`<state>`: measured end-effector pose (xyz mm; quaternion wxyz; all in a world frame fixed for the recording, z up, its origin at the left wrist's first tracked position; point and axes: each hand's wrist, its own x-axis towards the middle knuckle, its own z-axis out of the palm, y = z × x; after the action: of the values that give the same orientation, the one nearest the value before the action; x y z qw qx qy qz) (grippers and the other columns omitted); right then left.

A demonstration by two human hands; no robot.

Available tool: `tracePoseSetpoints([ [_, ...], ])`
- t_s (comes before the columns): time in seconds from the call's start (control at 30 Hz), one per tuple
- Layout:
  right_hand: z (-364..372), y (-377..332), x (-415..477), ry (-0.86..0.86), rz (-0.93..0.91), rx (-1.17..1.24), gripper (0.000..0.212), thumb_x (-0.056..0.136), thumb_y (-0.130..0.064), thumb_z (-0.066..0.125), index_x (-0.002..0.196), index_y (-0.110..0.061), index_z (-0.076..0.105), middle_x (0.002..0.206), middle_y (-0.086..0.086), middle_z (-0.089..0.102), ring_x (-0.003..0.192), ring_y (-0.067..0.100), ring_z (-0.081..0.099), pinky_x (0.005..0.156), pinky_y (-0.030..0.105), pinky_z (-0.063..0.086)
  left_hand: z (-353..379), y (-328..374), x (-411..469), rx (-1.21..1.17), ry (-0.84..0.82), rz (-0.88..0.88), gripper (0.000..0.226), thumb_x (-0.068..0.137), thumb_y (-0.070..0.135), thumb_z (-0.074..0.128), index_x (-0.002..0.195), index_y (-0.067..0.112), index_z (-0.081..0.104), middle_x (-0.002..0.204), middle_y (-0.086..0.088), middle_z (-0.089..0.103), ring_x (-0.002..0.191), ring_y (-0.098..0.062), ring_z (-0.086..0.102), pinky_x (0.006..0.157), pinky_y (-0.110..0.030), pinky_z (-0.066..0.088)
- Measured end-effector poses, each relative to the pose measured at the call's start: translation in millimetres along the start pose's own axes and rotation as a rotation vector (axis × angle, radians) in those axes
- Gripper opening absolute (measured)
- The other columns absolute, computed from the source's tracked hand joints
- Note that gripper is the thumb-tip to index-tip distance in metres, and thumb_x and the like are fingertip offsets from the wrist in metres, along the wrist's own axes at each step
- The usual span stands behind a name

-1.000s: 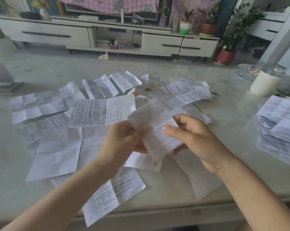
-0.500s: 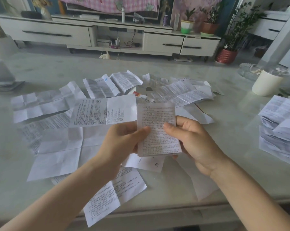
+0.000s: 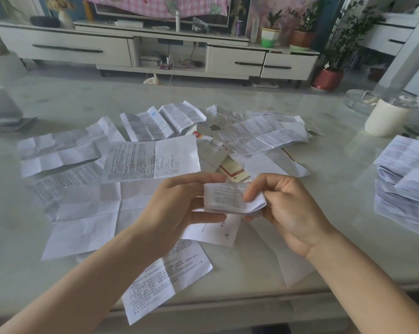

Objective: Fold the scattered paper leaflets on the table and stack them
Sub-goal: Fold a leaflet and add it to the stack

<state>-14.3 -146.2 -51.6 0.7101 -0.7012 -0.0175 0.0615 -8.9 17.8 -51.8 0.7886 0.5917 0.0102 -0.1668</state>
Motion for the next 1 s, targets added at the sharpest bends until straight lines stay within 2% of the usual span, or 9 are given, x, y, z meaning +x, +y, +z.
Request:
tracePoseSetpoints([
  [0.13, 1, 4, -2, 0.022, -0.118, -0.174, 0.054, 0.077, 0.027, 0.032, 0.043, -0.01, 0.054, 0.055, -0.005, 0.064, 0.049, 0.007, 0.06, 0.041, 0.018, 0.043, 0, -2, 0, -0.127, -0.004, -0.07, 0.032, 0.09, 0.01, 0.035, 0.089, 0.006, 0.067, 0.086, -0.018, 0.071, 0.07, -0.028, 0.069, 0.048, -0.03, 0.054],
  [0.23, 3, 4, -3, 0.021, -0.232, -0.234, 0.055, 0.076, 0.027, 0.032, 0.045, -0.013, 0.054, 0.062, -0.004, 0.065, 0.051, 0.01, 0.057, 0.04, 0.021, 0.043, 1, -5, -5, 0.047, -0.123, -0.099, 0.037, 0.095, 0.033, 0.04, 0.089, 0.012, 0.069, 0.082, -0.014, 0.072, 0.069, -0.026, 0.069, 0.05, -0.032, 0.055],
  [0.37, 6, 6, -5, 0.012, -0.268, -0.277, 0.055, 0.083, 0.02, 0.035, 0.054, -0.021, 0.059, 0.066, 0.01, 0.063, 0.05, 0.011, 0.054, 0.041, 0.023, 0.043, 7, -15, -8, 0.339, -0.033, 0.166, 0.026, 0.095, 0.028, 0.047, 0.083, 0.017, 0.068, 0.059, -0.002, 0.066, 0.048, -0.017, 0.061, 0.043, -0.027, 0.051],
  [0.5, 10, 3, -5, 0.025, -0.181, -0.138, 0.019, 0.1, -0.022, 0.04, 0.1, -0.016, 0.058, 0.072, 0.009, 0.062, 0.048, 0.019, 0.059, 0.041, 0.031, 0.046, 7, -22, -5, 0.414, 0.102, 0.355, 0.029, 0.095, 0.026, 0.047, 0.072, 0.019, 0.063, 0.049, 0.0, 0.057, 0.038, -0.014, 0.051, 0.039, -0.024, 0.043],
  [0.57, 9, 4, -4, 0.014, -0.145, -0.219, 0.034, 0.09, -0.047, 0.045, 0.104, -0.017, 0.055, 0.069, 0.008, 0.061, 0.045, 0.016, 0.057, 0.04, 0.029, 0.044, 7, -24, -4, 0.412, 0.148, 0.37, 0.027, 0.094, 0.028, 0.047, 0.074, 0.018, 0.063, 0.047, 0.0, 0.056, 0.036, -0.013, 0.048, 0.037, -0.022, 0.039],
  [0.6, 11, 6, -4, -0.008, -0.154, -0.276, 0.036, 0.083, -0.048, 0.05, 0.102, -0.018, 0.055, 0.064, 0.002, 0.061, 0.043, 0.013, 0.055, 0.039, 0.026, 0.042, 7, -24, -4, 0.423, 0.165, 0.383, 0.026, 0.094, 0.027, 0.048, 0.075, 0.016, 0.062, 0.046, -0.001, 0.056, 0.035, -0.012, 0.047, 0.036, -0.021, 0.037],
  [0.7, 15, 10, -2, -0.011, -0.205, -0.312, 0.019, 0.084, -0.026, 0.063, 0.095, -0.013, 0.055, 0.056, -0.005, 0.061, 0.038, 0.007, 0.049, 0.035, 0.019, 0.035, 9, -23, -6, 0.371, 0.203, 0.42, 0.014, 0.093, 0.023, 0.051, 0.084, 0.015, 0.058, 0.048, 0.0, 0.059, 0.034, -0.008, 0.047, 0.034, -0.018, 0.035],
  [0.9, 20, 2, -5, -0.008, -0.148, 0.033, 0.011, 0.088, -0.015, 0.058, 0.09, -0.005, 0.053, 0.052, 0.006, 0.055, 0.031, 0.011, 0.042, 0.031, 0.017, 0.029, 15, -15, -8, 0.257, 0.207, 0.463, 0.022, 0.093, 0.026, 0.047, 0.085, 0.01, 0.059, 0.044, 0.004, 0.054, 0.036, -0.005, 0.047, 0.032, -0.016, 0.033],
  [1.0, 19, 1, -9, 0.076, -0.139, -0.003, 0.014, 0.095, -0.021, 0.051, 0.086, -0.01, 0.054, 0.052, 0.002, 0.053, 0.034, 0.012, 0.043, 0.031, 0.017, 0.028, 22, -12, -9, 0.289, 0.209, 0.467, 0.023, 0.094, 0.026, 0.046, 0.078, 0.013, 0.058, 0.044, 0.007, 0.052, 0.034, -0.004, 0.045, 0.031, -0.017, 0.031],
])
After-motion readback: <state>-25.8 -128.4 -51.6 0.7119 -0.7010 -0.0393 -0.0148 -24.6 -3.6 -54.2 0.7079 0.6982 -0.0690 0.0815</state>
